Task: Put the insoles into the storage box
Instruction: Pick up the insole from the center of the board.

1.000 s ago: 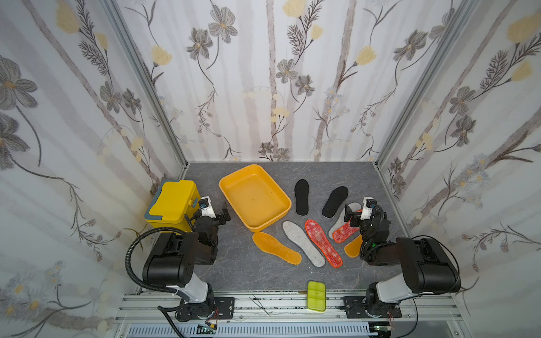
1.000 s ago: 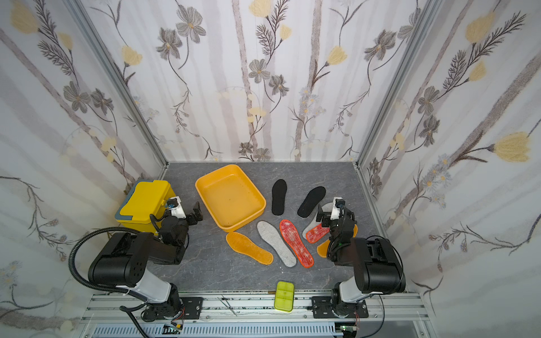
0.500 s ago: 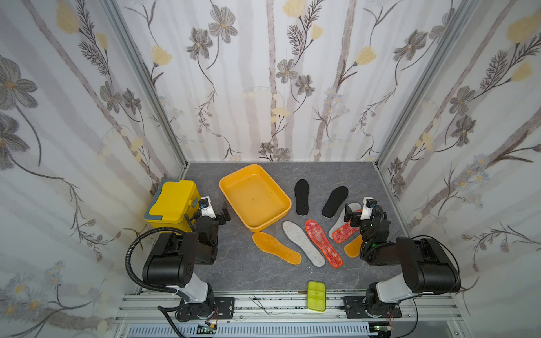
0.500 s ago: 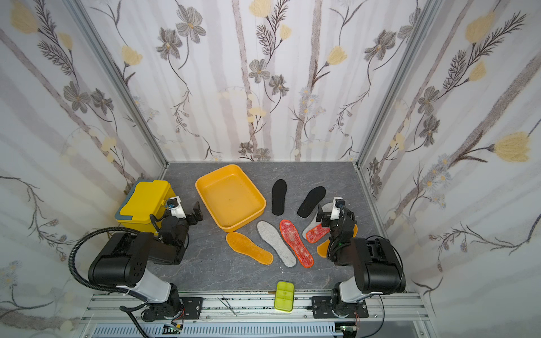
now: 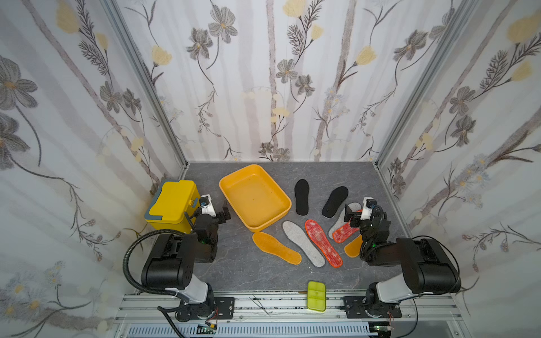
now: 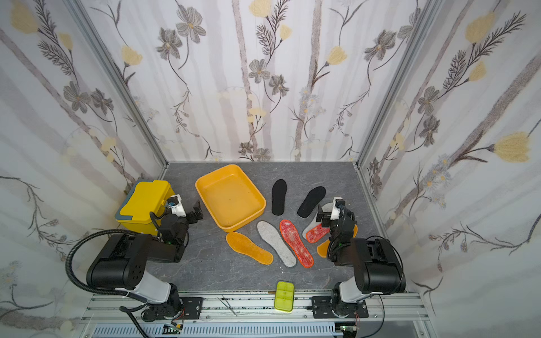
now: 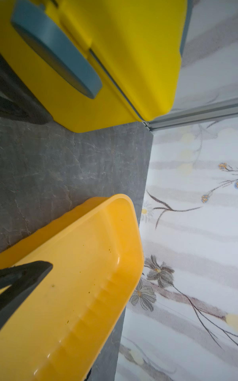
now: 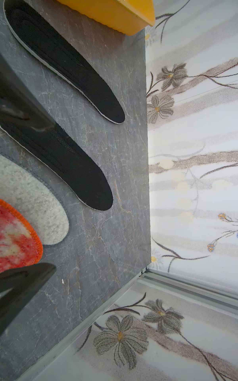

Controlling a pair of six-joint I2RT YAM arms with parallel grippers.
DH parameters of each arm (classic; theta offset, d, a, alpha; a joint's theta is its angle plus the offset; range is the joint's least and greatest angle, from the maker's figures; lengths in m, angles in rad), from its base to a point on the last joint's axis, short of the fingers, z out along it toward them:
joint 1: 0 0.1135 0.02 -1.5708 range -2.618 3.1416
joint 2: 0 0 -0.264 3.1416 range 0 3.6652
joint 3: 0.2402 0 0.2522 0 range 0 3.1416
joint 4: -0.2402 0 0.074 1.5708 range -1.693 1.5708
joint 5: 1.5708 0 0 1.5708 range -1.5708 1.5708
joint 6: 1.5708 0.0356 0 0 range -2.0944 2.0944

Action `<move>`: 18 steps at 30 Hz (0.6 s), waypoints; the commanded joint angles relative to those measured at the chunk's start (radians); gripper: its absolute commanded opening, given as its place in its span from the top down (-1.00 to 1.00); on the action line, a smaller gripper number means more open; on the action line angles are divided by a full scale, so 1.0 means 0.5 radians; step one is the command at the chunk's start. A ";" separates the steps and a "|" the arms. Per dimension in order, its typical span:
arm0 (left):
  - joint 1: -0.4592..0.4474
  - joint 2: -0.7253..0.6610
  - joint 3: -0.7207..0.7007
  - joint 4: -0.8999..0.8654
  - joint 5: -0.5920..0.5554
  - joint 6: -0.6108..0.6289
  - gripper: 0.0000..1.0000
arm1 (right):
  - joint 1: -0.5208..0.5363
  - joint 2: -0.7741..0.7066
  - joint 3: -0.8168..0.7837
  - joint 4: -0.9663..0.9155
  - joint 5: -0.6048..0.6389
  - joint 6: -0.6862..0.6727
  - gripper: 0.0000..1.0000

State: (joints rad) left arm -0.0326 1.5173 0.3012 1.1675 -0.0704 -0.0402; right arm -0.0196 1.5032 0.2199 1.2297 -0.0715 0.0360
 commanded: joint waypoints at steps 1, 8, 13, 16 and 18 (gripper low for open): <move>-0.022 -0.193 0.147 -0.413 0.006 0.040 -1.00 | -0.001 -0.034 0.001 0.055 0.044 -0.002 -1.00; -0.059 -0.672 0.193 -0.787 -0.028 -0.128 -1.00 | -0.001 -0.305 0.146 -0.441 0.091 0.021 -0.99; -0.131 -0.913 0.330 -1.286 -0.036 -0.362 -1.00 | -0.001 -0.408 0.710 -1.460 -0.102 0.267 -0.99; -0.200 -1.026 0.364 -1.453 -0.048 -0.526 -1.00 | 0.035 -0.299 1.115 -1.949 -0.328 0.367 -1.00; -0.245 -1.086 0.367 -1.528 -0.047 -0.653 -1.00 | 0.100 -0.190 1.347 -2.207 -0.369 0.436 -1.00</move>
State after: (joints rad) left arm -0.1349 1.0031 0.4744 0.5293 -0.0834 -0.2485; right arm 0.0029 1.3643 0.7937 0.4603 -0.1543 0.1753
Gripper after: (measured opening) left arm 0.998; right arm 0.997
